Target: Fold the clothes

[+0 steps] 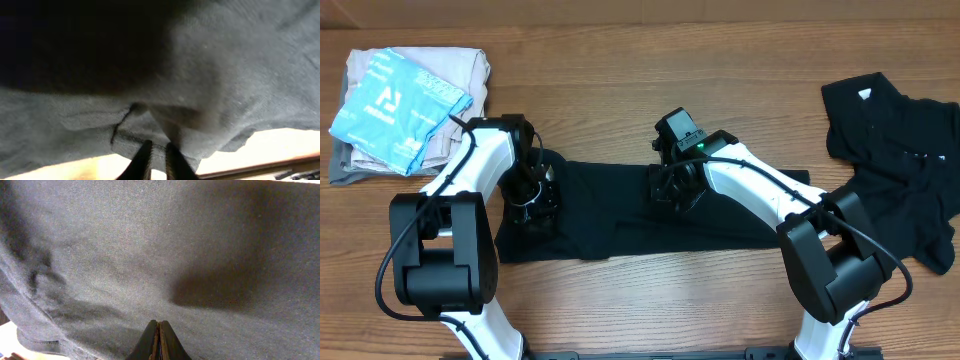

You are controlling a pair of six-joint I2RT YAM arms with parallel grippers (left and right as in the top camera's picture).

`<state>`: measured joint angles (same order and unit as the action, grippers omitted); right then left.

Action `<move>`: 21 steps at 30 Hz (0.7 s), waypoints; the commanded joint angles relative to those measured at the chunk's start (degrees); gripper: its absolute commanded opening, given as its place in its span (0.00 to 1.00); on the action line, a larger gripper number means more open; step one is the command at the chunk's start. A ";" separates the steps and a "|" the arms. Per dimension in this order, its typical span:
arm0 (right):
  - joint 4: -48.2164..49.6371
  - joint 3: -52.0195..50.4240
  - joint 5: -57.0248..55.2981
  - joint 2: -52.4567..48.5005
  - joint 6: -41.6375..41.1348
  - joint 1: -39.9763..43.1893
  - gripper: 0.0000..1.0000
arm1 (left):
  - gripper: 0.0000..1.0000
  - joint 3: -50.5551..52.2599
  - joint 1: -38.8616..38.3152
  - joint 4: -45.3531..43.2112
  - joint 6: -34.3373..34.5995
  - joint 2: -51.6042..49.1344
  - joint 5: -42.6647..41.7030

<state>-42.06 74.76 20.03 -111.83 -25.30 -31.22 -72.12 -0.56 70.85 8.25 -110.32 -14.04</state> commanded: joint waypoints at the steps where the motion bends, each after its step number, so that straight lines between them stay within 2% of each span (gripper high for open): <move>1: 0.00 -0.57 -0.94 -0.17 -0.04 -0.11 0.04 | 0.19 0.24 1.36 -0.76 -0.50 -0.02 3.06; 5: 0.02 -0.57 -0.98 -0.17 -0.04 -0.11 0.04 | 0.36 1.18 2.32 -0.66 -0.02 -0.02 4.00; 12: 0.04 -0.57 -1.07 -0.17 -0.04 -0.11 0.04 | 0.36 7.26 2.45 -4.81 1.01 -0.02 3.28; 16: 0.04 -0.57 -1.14 -0.17 -0.04 -0.11 0.04 | 0.25 8.13 2.45 -5.35 0.98 -0.02 2.16; 21: 0.24 -0.57 -1.14 -0.17 -0.04 -0.11 0.04 | 0.05 8.09 2.47 -4.37 1.01 -0.02 2.19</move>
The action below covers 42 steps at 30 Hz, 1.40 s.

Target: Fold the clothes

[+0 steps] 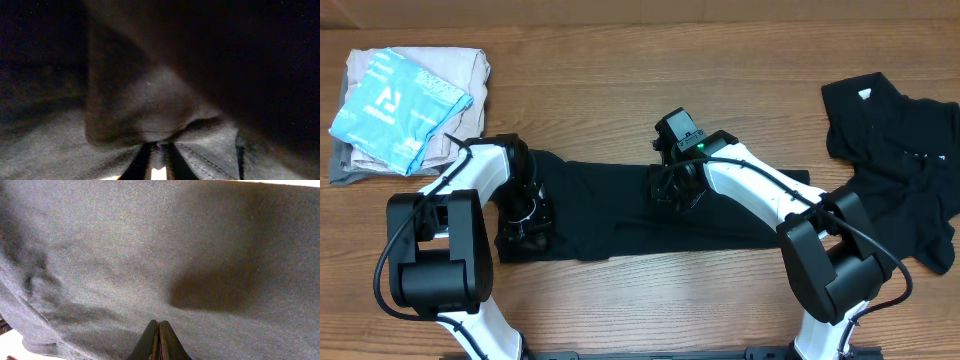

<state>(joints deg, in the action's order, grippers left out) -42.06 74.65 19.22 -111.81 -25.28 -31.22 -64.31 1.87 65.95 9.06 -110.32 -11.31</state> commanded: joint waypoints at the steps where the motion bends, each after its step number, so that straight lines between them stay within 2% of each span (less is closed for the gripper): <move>1: 0.22 -0.46 -0.33 -0.20 -0.07 -0.11 0.04 | 0.04 0.26 0.04 0.79 0.20 -0.02 -0.52; 9: 0.02 -0.46 -0.33 -0.20 -0.07 -0.11 0.04 | 0.04 -2.45 0.04 5.27 0.46 0.35 -0.07; 16: -0.31 -0.46 -0.33 -0.20 -0.07 -0.11 0.04 | 0.04 -5.27 0.04 11.63 8.79 3.02 4.28; 24: -0.57 -0.46 -0.33 -0.20 -0.07 -0.11 0.04 | 0.04 -5.16 0.04 15.04 11.17 2.97 9.27; 31: -0.61 -0.46 -0.33 -0.20 -0.07 -0.11 0.04 | 0.04 -5.16 0.04 19.15 14.12 2.97 9.29; 42: -0.68 -0.46 -0.33 -0.20 -0.07 -0.11 0.04 | 0.04 -5.11 0.04 20.20 15.43 2.97 7.43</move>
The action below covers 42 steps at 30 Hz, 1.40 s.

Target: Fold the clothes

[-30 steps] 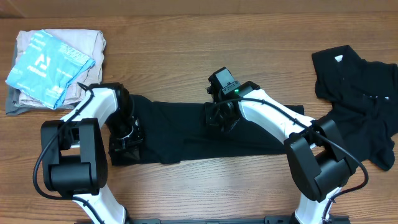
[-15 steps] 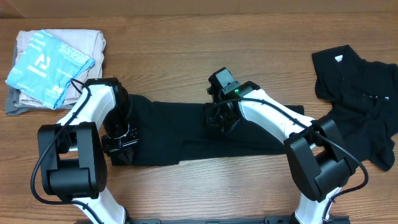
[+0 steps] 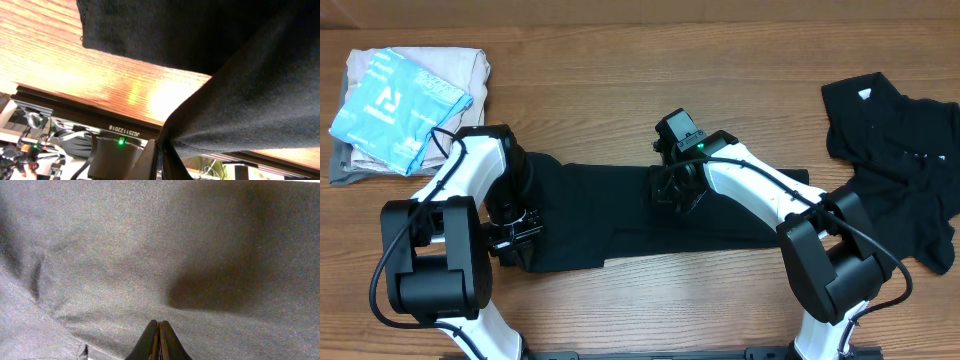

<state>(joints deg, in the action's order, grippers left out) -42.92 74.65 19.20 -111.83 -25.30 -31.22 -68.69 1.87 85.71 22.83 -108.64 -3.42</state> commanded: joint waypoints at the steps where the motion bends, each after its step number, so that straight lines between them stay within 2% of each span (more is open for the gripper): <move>1: 0.20 -0.46 -0.31 -0.17 -0.04 -0.11 0.04 | 0.04 -0.63 0.04 0.42 1.66 1.29 -0.68; 7: 0.22 -0.46 -0.31 -0.17 -0.04 -0.11 0.04 | 0.08 2.12 0.02 -0.96 2.05 1.29 -2.84; 8: 0.20 -0.46 -0.31 -0.17 -0.04 -0.11 0.04 | 0.04 2.86 0.02 -1.51 2.01 1.29 -3.78; 11: 0.20 -0.46 -0.31 -0.17 -0.04 -0.11 0.04 | 0.04 3.67 0.04 -1.88 1.77 1.29 -4.35; 21: 0.26 -0.46 -0.31 -0.17 -0.07 -0.11 0.04 | 0.04 -1.99 -0.04 2.62 -2.29 1.31 -9.55; 28: 0.22 -0.46 -0.31 -0.17 -0.04 -0.11 0.05 | 0.04 -2.01 -0.07 3.89 -2.69 1.31 -9.09; 42: 0.24 -0.46 -0.33 -0.17 -0.04 -0.11 0.05 | 0.04 6.32 -0.07 1.75 -2.45 1.33 -9.09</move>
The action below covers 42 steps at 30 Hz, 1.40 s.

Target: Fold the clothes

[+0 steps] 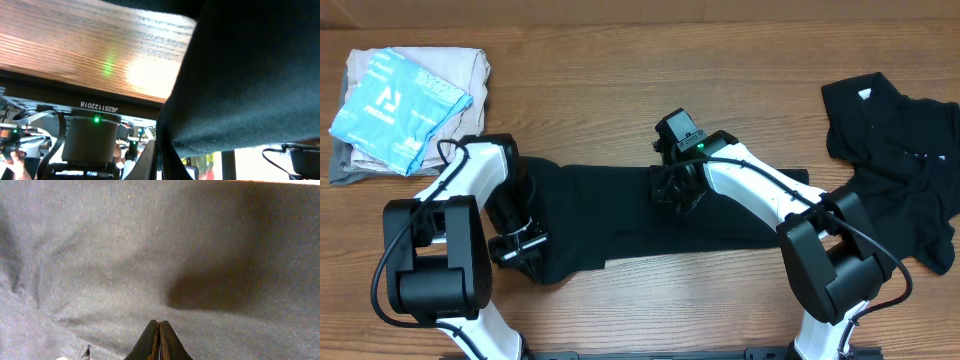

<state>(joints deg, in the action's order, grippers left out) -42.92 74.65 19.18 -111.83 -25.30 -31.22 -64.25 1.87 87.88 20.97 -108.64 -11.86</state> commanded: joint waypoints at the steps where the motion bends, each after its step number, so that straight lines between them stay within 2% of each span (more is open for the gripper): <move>1: 0.26 -0.46 -0.31 -0.17 -0.04 -0.11 0.05 | 0.04 2.29 -0.07 -0.98 -0.59 1.33 -0.66; 14: 0.28 -0.46 -0.28 -0.17 -0.04 -0.11 0.05 | 0.04 0.20 0.04 -6.95 -0.61 1.31 0.17; 24: -3.69 1.90 1.20 -0.04 0.37 0.42 0.04 | 0.04 -11.02 -0.02 -3.98 -0.61 1.31 -1.38; 39: -8.48 4.52 13.75 0.09 6.05 0.44 0.04 | 0.05 -11.34 -0.04 -17.55 0.48 1.18 -1.97; 40: -8.90 4.52 14.43 0.09 6.08 0.44 0.04 | 0.07 -11.34 -0.04 -17.99 0.46 1.18 -1.95; 42: -9.46 4.52 14.88 0.09 6.47 0.44 0.04 | 0.17 -11.34 -0.07 -18.80 0.46 1.18 -1.95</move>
<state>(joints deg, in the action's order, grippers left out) -52.16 77.84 30.63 -111.83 -20.69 -31.11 -74.67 1.87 69.73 21.04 -108.64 -13.13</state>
